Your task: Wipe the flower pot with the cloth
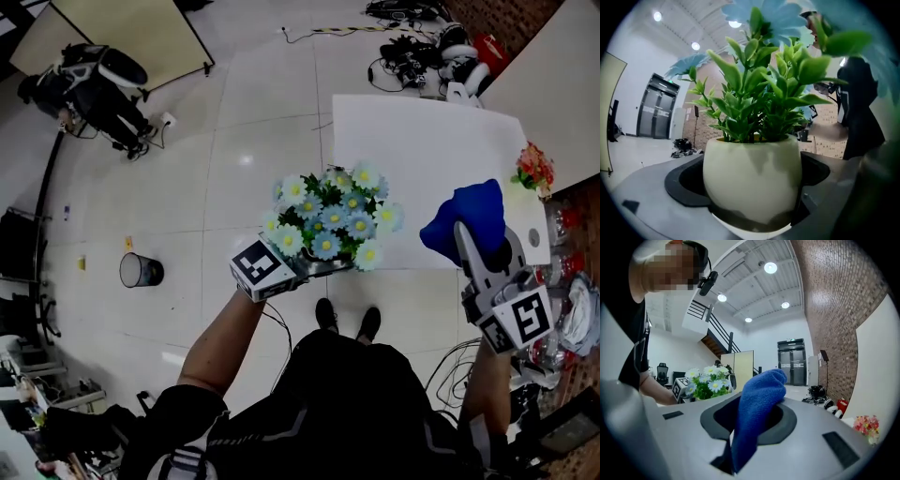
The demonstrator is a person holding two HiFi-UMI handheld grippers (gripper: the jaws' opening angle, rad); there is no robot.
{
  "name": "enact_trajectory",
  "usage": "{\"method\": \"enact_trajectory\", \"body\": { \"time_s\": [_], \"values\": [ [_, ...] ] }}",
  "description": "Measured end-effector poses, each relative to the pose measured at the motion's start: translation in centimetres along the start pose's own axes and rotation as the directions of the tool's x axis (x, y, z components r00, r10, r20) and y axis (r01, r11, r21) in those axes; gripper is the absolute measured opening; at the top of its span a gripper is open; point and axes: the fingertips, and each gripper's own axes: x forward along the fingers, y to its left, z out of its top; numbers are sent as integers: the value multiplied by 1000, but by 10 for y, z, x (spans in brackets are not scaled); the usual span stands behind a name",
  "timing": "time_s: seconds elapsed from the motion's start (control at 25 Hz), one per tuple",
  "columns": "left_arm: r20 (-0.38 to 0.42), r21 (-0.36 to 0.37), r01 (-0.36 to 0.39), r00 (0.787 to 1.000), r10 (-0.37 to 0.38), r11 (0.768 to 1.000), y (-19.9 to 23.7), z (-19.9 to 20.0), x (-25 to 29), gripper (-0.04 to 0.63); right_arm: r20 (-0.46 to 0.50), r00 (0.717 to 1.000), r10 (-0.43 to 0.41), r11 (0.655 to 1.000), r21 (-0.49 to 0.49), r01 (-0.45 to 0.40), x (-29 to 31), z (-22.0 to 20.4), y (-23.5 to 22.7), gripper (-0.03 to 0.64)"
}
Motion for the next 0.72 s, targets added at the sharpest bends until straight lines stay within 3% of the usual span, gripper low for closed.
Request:
{"method": "enact_trajectory", "body": {
  "time_s": [0.4,0.72],
  "values": [
    [-41,-49,60,997,-62,997,9,-132,31,581,-73,997,-17,1000,11,18,18,-79,-9,77],
    [-66,-4,55,996,-55,998,17,-199,60,581,-72,997,-15,997,71,20,31,-130,-9,77]
  ]
}}
